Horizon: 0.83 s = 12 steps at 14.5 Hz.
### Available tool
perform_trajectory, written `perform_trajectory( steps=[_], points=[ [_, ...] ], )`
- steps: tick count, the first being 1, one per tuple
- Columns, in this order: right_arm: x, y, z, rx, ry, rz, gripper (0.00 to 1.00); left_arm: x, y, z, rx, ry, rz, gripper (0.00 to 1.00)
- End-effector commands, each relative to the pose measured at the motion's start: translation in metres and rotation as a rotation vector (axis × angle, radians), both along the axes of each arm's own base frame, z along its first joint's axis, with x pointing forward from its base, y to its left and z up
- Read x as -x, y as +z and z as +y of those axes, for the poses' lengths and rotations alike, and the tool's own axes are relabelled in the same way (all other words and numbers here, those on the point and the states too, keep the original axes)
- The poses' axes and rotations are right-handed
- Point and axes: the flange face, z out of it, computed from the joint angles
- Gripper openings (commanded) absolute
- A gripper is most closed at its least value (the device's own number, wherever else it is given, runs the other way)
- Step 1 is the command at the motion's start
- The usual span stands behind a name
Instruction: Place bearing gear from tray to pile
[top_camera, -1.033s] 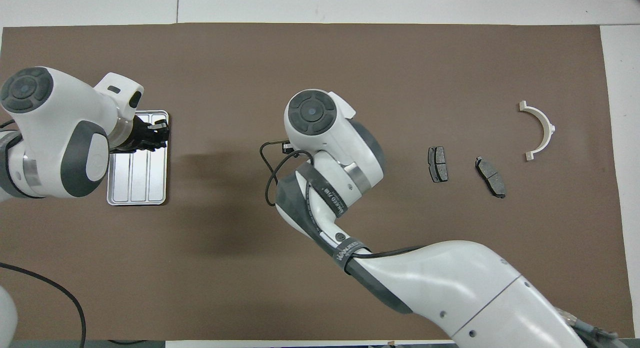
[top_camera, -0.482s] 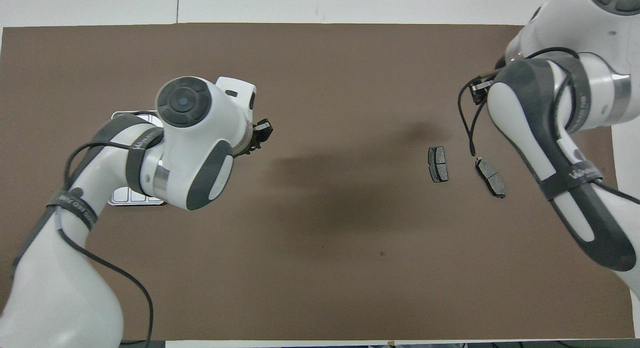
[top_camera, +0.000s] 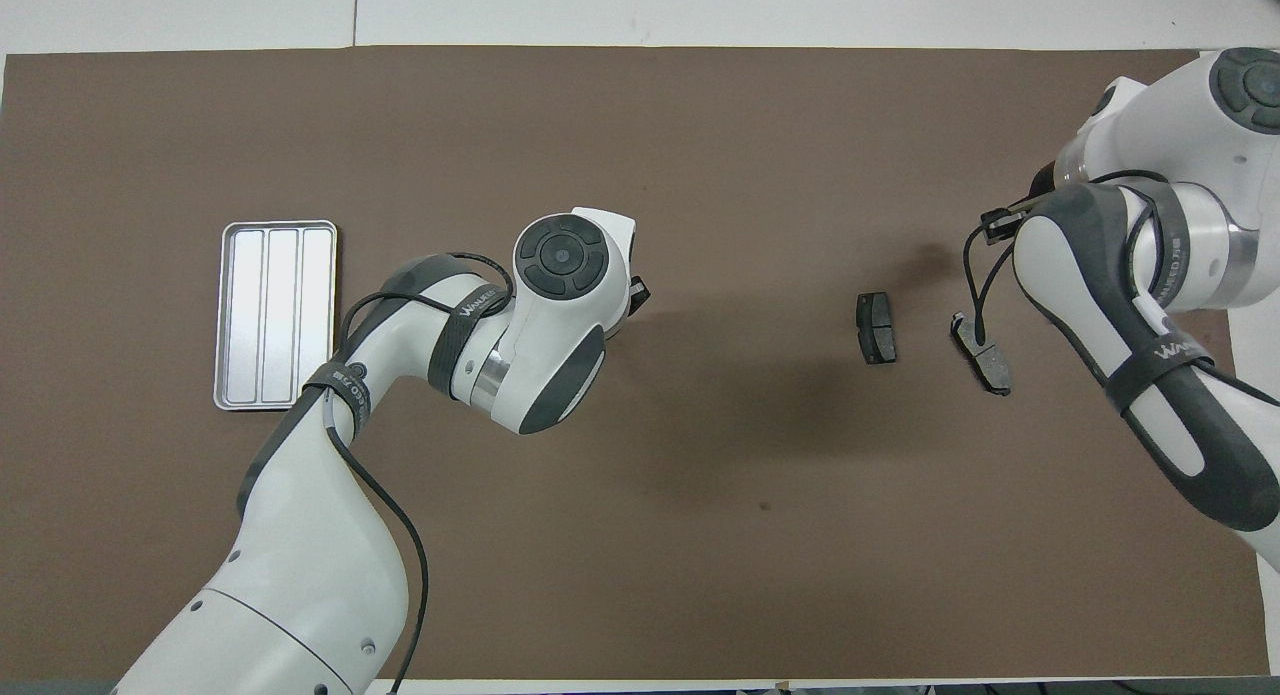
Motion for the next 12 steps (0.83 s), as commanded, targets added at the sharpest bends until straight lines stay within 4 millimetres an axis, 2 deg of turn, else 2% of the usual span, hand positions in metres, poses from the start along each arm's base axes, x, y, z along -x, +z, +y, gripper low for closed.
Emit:
perform_trajectory(
  steps=[1, 4, 6, 7, 8, 9, 11, 12],
  points=[
    [0.019, -0.012, -0.005, -0.01, 0.011, -0.027, 0.0, 0.01, -0.003, 0.005, -0.016, 0.004, -0.002, 0.0],
    [0.024, -0.033, -0.01, -0.014, 0.015, -0.05, 0.0, 0.016, -0.006, 0.001, -0.017, -0.003, -0.001, 0.0],
    [0.026, -0.044, -0.013, -0.016, 0.023, -0.052, 0.0, 0.014, -0.006, 0.002, -0.003, 0.006, -0.018, 0.11],
    [0.028, -0.049, -0.015, -0.017, 0.019, -0.042, 0.0, 0.014, -0.007, 0.004, -0.004, 0.009, -0.016, 0.27],
    [0.029, -0.051, -0.016, -0.018, 0.016, -0.037, 0.0, 0.011, -0.006, 0.008, -0.011, 0.015, -0.012, 0.86],
    [0.03, -0.052, -0.016, -0.018, 0.015, -0.036, 0.0, 0.008, -0.003, 0.011, -0.024, 0.021, 0.0, 1.0],
    [0.032, -0.056, -0.014, -0.019, 0.012, -0.026, 0.0, -0.007, 0.018, 0.031, -0.07, 0.038, 0.006, 1.0],
    [0.034, -0.058, -0.014, -0.019, 0.009, -0.022, 0.0, -0.014, 0.042, 0.047, -0.075, 0.055, 0.0, 1.0]
  ],
)
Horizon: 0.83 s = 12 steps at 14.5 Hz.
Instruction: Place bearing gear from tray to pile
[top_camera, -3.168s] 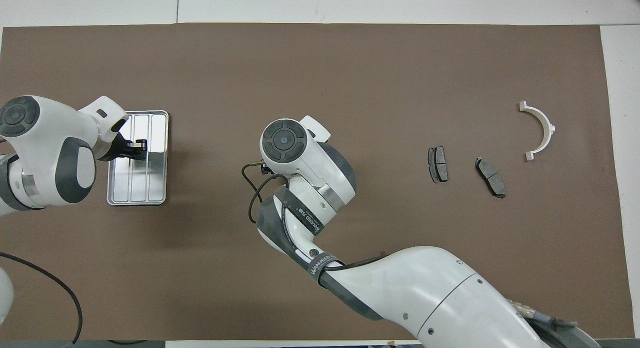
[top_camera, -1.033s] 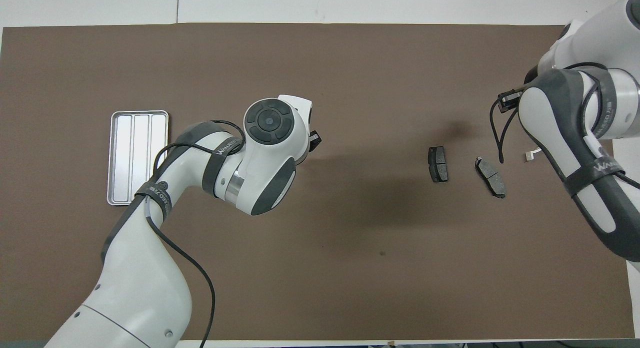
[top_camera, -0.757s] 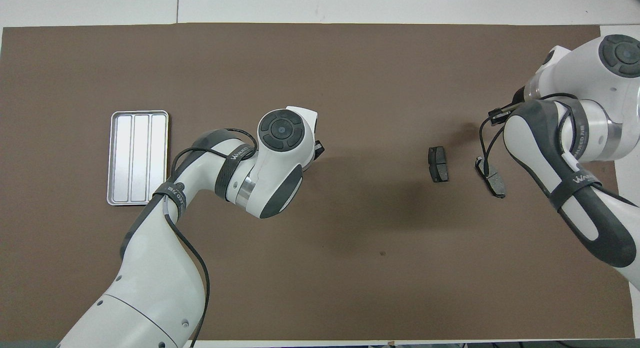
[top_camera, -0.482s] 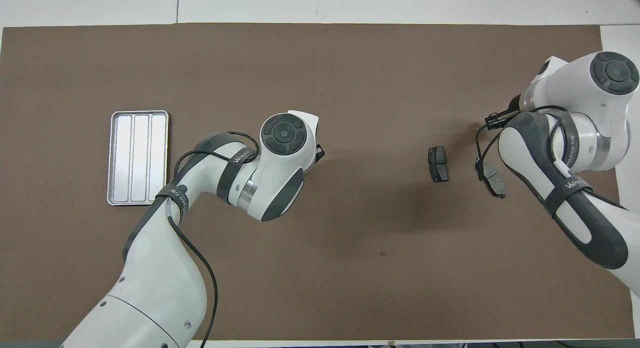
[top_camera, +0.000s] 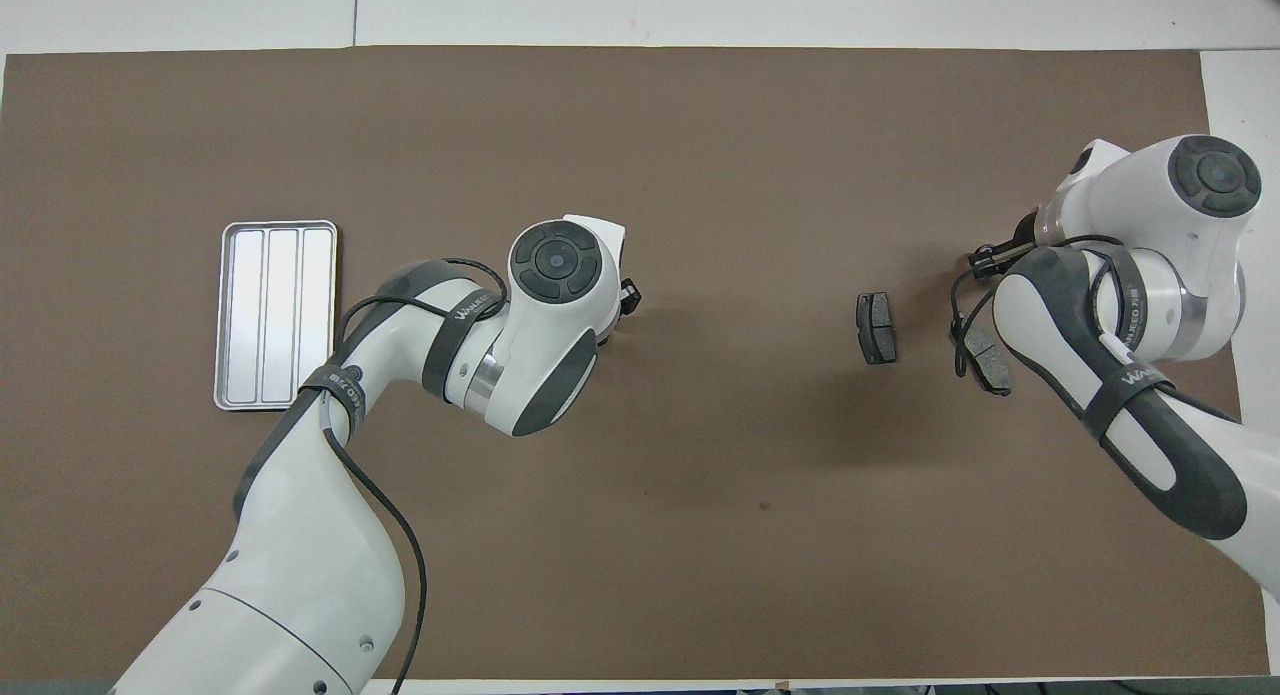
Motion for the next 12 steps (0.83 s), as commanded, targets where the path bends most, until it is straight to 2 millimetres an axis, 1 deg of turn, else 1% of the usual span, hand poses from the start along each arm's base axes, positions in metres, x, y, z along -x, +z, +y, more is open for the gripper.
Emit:
perform_trajectory(
  steps=[1, 2, 3, 4, 5, 6, 7, 8, 9, 10, 11, 12],
  points=[
    [0.009, -0.005, -0.001, -0.012, 0.01, -0.001, 0.0, -0.018, 0.068, 0.057, -0.029, 0.053, -0.029, 1.0],
    [0.011, -0.007, 0.0, -0.012, 0.007, 0.0, 0.0, -0.027, 0.096, 0.09, -0.017, 0.057, -0.041, 1.0],
    [0.011, -0.007, 0.0, -0.012, 0.009, -0.007, 0.08, -0.034, 0.116, 0.124, -0.013, 0.038, -0.039, 1.0],
    [0.009, -0.006, 0.0, -0.012, 0.009, -0.018, 0.27, -0.038, 0.137, 0.153, -0.01, -0.004, -0.033, 1.0],
    [0.009, -0.006, 0.001, -0.012, 0.011, -0.018, 0.51, -0.042, 0.155, 0.188, -0.008, -0.036, -0.028, 1.0],
    [0.009, -0.006, 0.0, -0.012, 0.009, -0.018, 0.83, -0.045, 0.172, 0.227, -0.006, -0.073, -0.019, 1.0],
    [0.009, -0.006, 0.0, -0.012, 0.008, -0.018, 1.0, -0.043, 0.187, 0.252, -0.004, -0.12, -0.007, 1.0],
    [0.009, -0.006, 0.002, -0.012, 0.011, -0.013, 1.0, -0.041, 0.2, 0.277, -0.003, -0.152, 0.004, 1.0],
    [0.008, -0.003, 0.007, -0.012, 0.003, -0.013, 1.0, -0.034, 0.214, 0.297, 0.002, -0.162, 0.011, 1.0],
    [0.006, 0.005, 0.012, -0.012, -0.033, -0.015, 1.0, -0.026, 0.23, 0.323, 0.007, -0.166, 0.018, 1.0],
    [0.002, 0.019, 0.03, -0.01, -0.046, -0.005, 1.0, -0.018, 0.242, 0.349, 0.011, -0.188, 0.031, 1.0],
    [-0.006, 0.035, 0.05, -0.015, -0.075, 0.01, 1.0, -0.009, 0.254, 0.366, 0.018, -0.212, 0.041, 1.0]
  ],
)
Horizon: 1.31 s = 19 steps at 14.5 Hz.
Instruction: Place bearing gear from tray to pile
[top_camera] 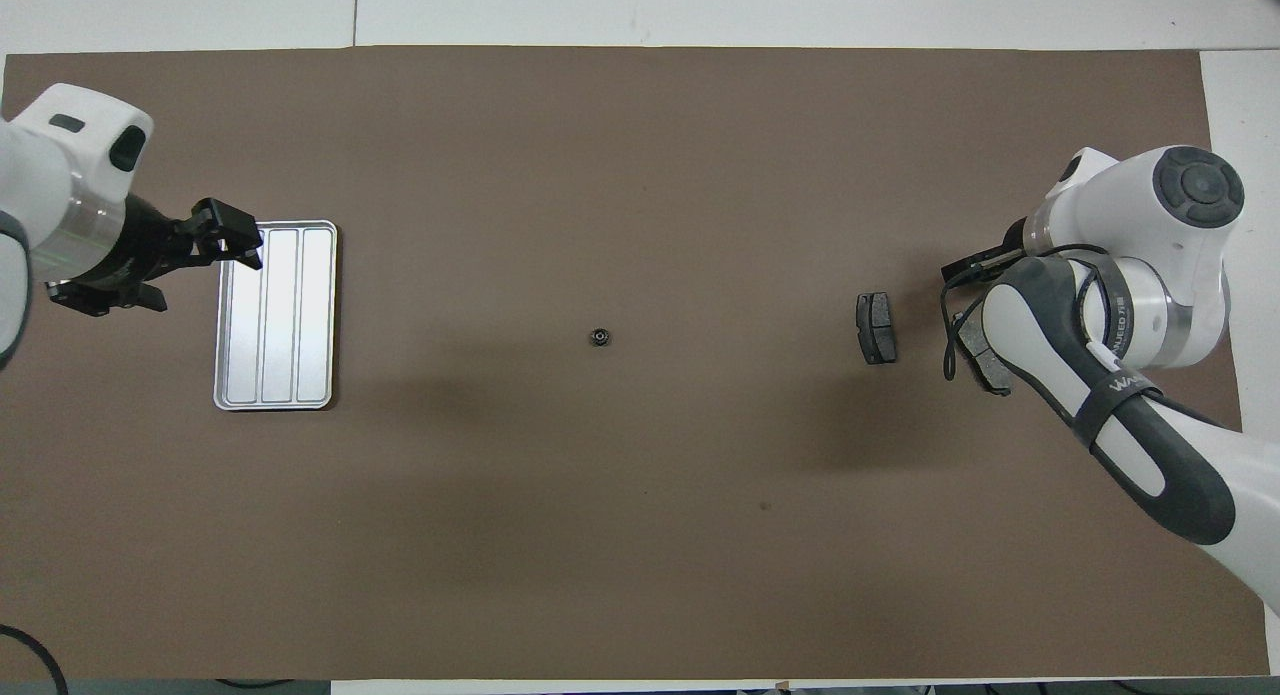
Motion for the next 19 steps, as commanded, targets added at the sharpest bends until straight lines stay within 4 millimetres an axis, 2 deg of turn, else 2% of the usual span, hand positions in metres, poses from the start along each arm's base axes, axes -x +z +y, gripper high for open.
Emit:
perform_trajectory(
  steps=[1, 2, 4, 5, 7, 8, 10, 11, 13, 15, 16, 19],
  points=[
    [-0.016, 0.055, 0.06, -0.008, -0.077, 0.021, 1.0, 0.028, 0.029, 0.038, 0.003, -0.051, 0.016, 1.0],
    [-0.023, 0.08, 0.09, -0.008, -0.11, 0.02, 1.0, 0.031, 0.034, 0.045, 0.003, -0.044, 0.01, 1.0],
    [-0.035, 0.114, 0.14, -0.008, -0.179, 0.032, 1.0, 0.032, 0.037, 0.056, 0.002, -0.041, 0.01, 1.0],
    [-0.032, 0.124, 0.167, -0.005, -0.194, 0.038, 1.0, 0.032, 0.046, 0.062, 0.003, -0.042, 0.006, 1.0],
    [-0.013, 0.127, 0.237, -0.007, -0.229, 0.026, 1.0, 0.035, 0.055, 0.073, -0.007, -0.099, 0.021, 1.0],
    [-0.003, 0.126, 0.269, -0.006, -0.256, 0.016, 1.0, 0.036, 0.053, 0.081, -0.004, -0.133, 0.022, 1.0],
    [0.021, 0.124, 0.329, -0.021, -0.286, -0.004, 1.0, 0.034, 0.046, 0.081, -0.003, -0.184, 0.008, 1.0],
    [0.031, 0.122, 0.352, -0.036, -0.306, -0.018, 0.99, 0.029, 0.047, 0.08, -0.007, -0.188, 0.001, 1.0],
    [0.048, 0.104, 0.394, -0.046, -0.309, -0.025, 0.99, 0.015, 0.048, 0.074, -0.013, -0.198, 0.009, 1.0],
    [0.063, 0.077, 0.431, -0.058, -0.318, -0.027, 0.99, 0.008, 0.051, 0.063, 0.004, -0.207, 0.008, 1.0],
    [0.069, 0.065, 0.443, -0.06, -0.316, -0.025, 0.99, 0.01, 0.052, 0.057, 0.013, -0.214, 0.01, 1.0],
    [0.073, 0.043, 0.457, -0.067, -0.305, -0.024, 0.97, 0.012, 0.05, 0.056, 0.013, -0.216, 0.007, 1.0]
  ],
)
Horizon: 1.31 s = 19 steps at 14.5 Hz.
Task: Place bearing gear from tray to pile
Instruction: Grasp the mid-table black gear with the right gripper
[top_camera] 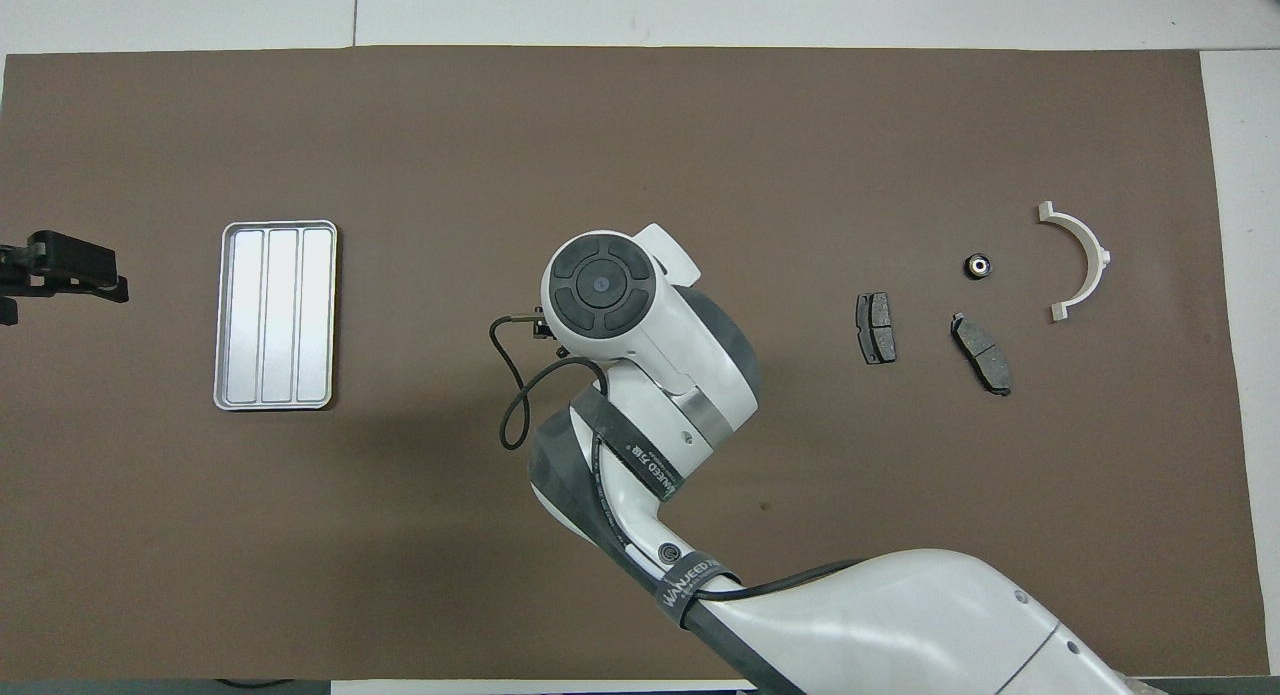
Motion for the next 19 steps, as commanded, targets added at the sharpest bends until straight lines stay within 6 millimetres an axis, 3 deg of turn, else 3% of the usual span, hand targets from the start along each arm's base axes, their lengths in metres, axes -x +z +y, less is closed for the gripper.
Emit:
perform_trajectory(
  steps=[1, 7, 15, 18, 19],
  points=[
    [-0.003, -0.015, 0.009, -0.009, -0.004, -0.016, 0.97, -0.001, 0.003, -0.001, 0.006, -0.007, 0.006, 1.0],
    [-0.01, -0.047, 0.004, -0.014, -0.002, -0.035, 0.94, 0.001, -0.002, -0.007, 0.007, -0.017, 0.02, 1.0],
    [-0.008, -0.068, 0.003, -0.008, 0.009, -0.037, 0.88, 0.002, -0.002, -0.016, 0.007, -0.032, 0.024, 1.0],
    [-0.007, -0.069, 0.002, -0.006, 0.01, -0.035, 0.46, 0.002, -0.001, -0.016, 0.007, -0.036, 0.023, 1.0],
    [-0.005, -0.071, 0.002, -0.004, 0.011, -0.031, 0.27, 0.004, 0.0, -0.016, 0.007, -0.036, 0.033, 1.0]
  ],
)
